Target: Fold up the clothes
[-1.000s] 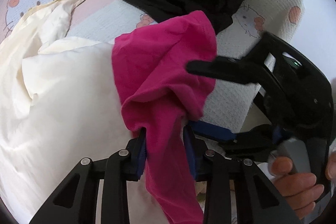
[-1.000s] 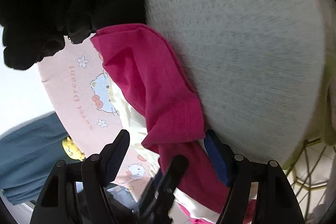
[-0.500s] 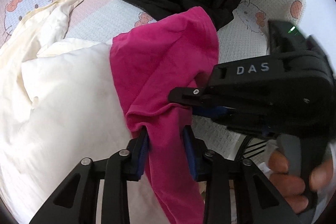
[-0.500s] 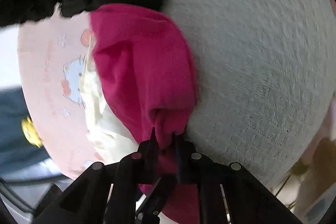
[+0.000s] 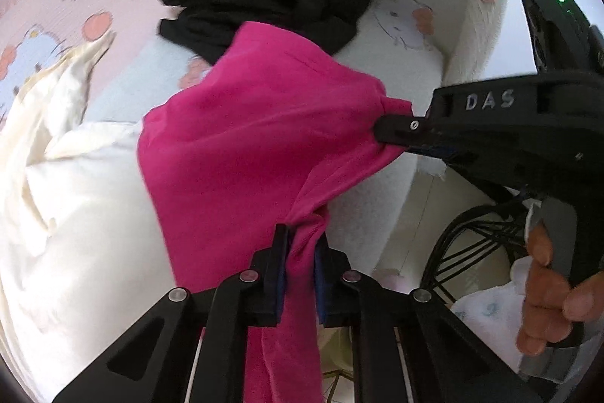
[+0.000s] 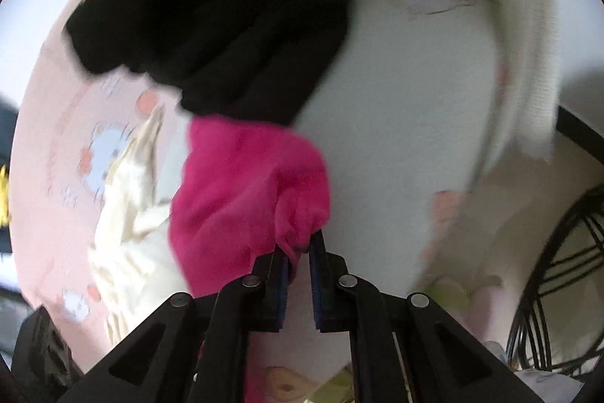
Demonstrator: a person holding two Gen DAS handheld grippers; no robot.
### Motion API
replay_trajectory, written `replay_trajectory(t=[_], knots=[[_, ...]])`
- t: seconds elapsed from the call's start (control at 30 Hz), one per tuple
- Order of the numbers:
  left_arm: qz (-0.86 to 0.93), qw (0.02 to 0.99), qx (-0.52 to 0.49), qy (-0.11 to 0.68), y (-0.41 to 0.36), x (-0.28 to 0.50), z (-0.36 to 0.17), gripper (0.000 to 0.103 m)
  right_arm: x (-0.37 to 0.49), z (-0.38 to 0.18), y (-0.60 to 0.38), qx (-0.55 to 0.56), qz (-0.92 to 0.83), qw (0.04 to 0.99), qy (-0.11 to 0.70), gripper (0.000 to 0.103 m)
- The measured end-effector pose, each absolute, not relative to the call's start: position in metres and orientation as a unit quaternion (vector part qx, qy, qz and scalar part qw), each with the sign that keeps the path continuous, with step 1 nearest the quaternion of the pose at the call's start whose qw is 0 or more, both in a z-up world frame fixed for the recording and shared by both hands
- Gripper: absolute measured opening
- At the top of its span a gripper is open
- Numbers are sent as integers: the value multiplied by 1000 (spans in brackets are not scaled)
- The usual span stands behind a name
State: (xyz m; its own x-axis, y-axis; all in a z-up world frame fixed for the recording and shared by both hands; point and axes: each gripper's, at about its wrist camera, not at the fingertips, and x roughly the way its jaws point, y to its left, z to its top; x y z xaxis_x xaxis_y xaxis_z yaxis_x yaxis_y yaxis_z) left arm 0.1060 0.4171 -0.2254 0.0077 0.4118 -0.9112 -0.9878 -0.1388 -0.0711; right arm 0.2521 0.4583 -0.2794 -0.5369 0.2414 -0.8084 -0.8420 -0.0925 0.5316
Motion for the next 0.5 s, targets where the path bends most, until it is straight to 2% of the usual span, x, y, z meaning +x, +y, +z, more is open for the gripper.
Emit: replay_trajectory(t=[0.27, 0.4, 0.5], knots=[[571, 600, -445, 340, 438, 162, -236, 7, 299, -284, 472, -257, 659, 433, 559, 6], [576, 605, -403, 372, 445, 191, -231, 7, 302, -270, 472, -269, 639, 511, 508, 4], [600, 596, -382, 371, 450, 193, -223, 8, 314, -269, 478, -223, 645, 477, 554, 4]])
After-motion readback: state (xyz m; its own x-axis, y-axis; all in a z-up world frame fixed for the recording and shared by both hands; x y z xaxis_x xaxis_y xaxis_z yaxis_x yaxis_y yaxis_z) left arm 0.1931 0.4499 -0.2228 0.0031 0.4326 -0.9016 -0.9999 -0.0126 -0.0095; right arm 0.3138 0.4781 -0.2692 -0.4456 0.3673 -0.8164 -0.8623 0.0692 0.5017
